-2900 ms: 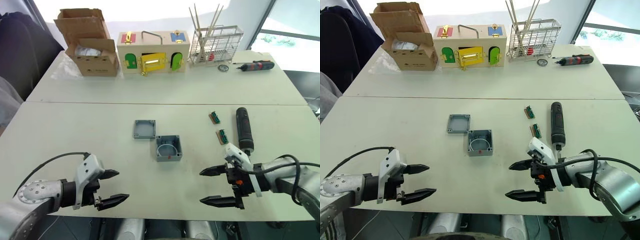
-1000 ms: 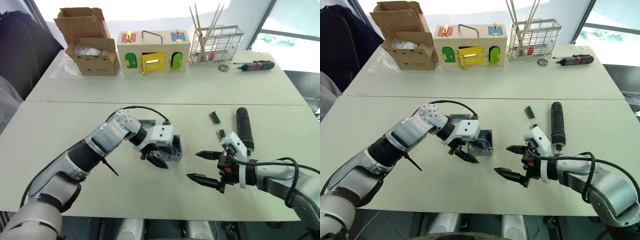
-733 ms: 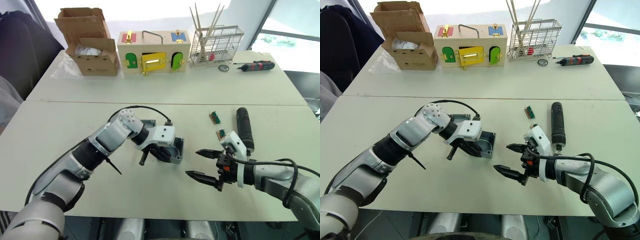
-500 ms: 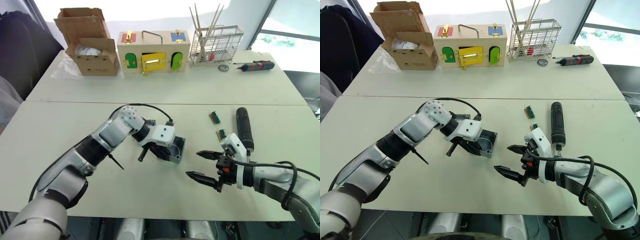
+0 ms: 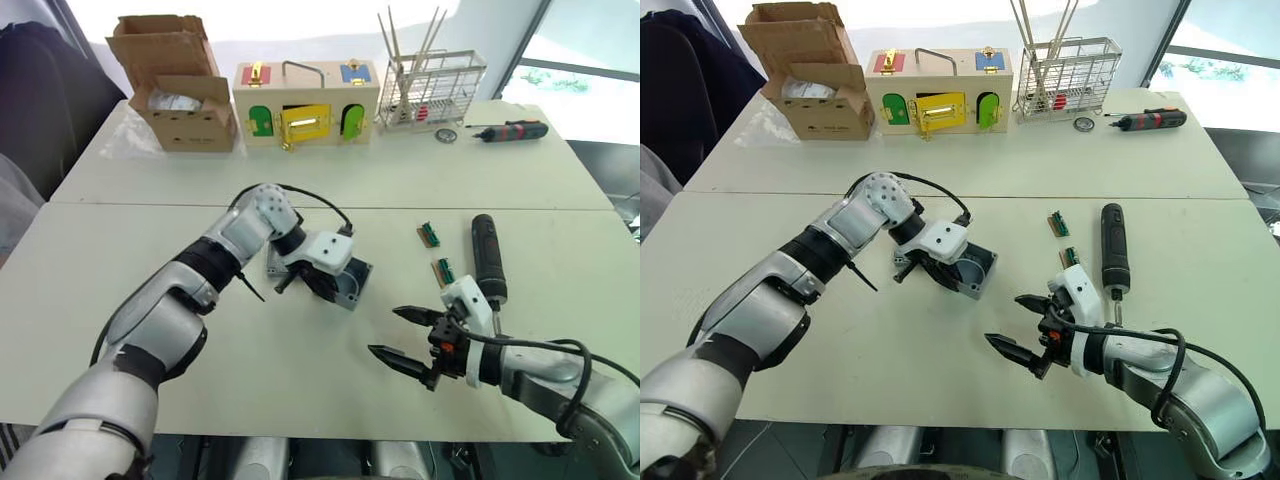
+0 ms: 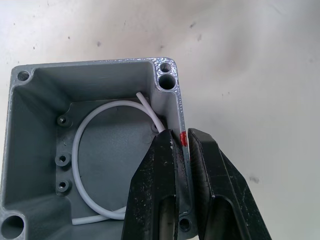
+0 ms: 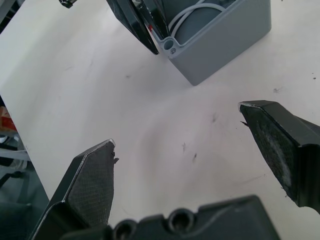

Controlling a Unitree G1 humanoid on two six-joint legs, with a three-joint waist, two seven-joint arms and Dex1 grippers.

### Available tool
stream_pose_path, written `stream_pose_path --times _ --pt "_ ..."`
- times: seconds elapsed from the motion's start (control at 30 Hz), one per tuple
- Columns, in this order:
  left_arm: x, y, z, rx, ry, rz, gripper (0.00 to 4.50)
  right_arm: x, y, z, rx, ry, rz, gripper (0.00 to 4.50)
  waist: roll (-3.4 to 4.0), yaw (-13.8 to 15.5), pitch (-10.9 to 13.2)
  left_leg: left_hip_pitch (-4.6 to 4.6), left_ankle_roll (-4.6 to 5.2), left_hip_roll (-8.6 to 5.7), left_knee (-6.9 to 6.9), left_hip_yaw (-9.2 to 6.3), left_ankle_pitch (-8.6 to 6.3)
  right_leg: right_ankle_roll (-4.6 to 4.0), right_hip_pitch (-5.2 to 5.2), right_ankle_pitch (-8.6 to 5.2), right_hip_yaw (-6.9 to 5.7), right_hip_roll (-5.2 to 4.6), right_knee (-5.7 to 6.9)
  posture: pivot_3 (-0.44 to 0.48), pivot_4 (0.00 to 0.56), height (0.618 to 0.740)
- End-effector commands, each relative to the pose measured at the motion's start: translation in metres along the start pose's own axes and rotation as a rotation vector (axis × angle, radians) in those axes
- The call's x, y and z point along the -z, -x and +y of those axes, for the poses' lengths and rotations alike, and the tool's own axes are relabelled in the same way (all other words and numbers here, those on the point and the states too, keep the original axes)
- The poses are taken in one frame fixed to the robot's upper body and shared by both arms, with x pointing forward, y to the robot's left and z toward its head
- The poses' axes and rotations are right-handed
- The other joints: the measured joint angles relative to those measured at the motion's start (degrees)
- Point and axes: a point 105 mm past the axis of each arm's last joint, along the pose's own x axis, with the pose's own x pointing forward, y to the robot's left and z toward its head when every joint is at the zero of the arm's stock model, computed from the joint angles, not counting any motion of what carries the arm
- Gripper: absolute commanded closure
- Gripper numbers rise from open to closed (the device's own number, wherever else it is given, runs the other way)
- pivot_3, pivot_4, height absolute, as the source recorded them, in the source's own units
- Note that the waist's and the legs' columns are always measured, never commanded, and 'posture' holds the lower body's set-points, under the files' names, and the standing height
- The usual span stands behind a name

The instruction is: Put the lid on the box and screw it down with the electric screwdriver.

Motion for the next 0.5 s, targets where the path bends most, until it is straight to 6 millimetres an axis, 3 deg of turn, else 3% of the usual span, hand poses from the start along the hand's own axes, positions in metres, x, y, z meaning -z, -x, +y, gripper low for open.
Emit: stream_pose_path --times 0.03,0.2,0.3,0.33,0.43,0.5 --pt "-0.011 0.007 0.006 -0.006 -0.048 -0.024 4.48 -0.011 0.001 0.007 -0.006 0.039 -0.040 0.00 0.00 0.0 0.0 0.00 0.00 0.00 0.00 0.00 0.00 0.00 0.00 0.00 0.00 0.00 0.00 0.000 0.150 0.731" --pt "-0.012 0.009 0.006 -0.010 -0.037 -0.049 2.35 -0.013 0.000 0.006 -0.008 0.043 -0.044 0.00 0.00 0.0 0.0 0.00 0.00 0.00 0.00 -0.01 0.00 0.00 0.00 0.00 0.00 0.00 0.00 0.000 0.150 0.731" --pt "-0.011 0.014 0.005 -0.022 -0.028 -0.058 0.78 -0.015 0.000 0.006 -0.020 0.052 -0.041 0.00 0.00 -0.1 0.0 0.00 0.00 0.00 0.00 -0.01 0.00 0.00 0.00 0.00 0.00 0.00 0.00 0.000 0.150 0.731" --pt "-0.011 0.024 0.007 -0.061 -0.029 -0.054 0.18 -0.017 0.001 0.006 -0.030 0.065 -0.037 0.00 0.00 -0.1 0.0 0.00 0.00 0.00 0.00 -0.01 0.00 0.00 0.00 0.00 0.00 0.00 0.00 0.000 0.150 0.731" --pt "-0.012 0.057 0.013 -0.186 -0.004 -0.053 0.03 -0.026 0.005 0.004 -0.049 0.098 -0.035 0.00 0.00 -0.1 0.0 0.00 0.00 0.00 0.00 -0.01 0.00 0.01 -0.02 0.00 0.00 0.00 0.01 0.000 0.150 0.731" --pt "-0.007 0.096 0.016 -0.364 0.125 -0.076 0.03 -0.041 0.010 0.000 -0.068 0.130 -0.049 0.00 -0.01 -0.3 0.0 0.00 0.00 0.02 0.00 -0.02 0.00 0.01 -0.04 -0.01 0.00 0.01 0.02 0.000 0.150 0.731"
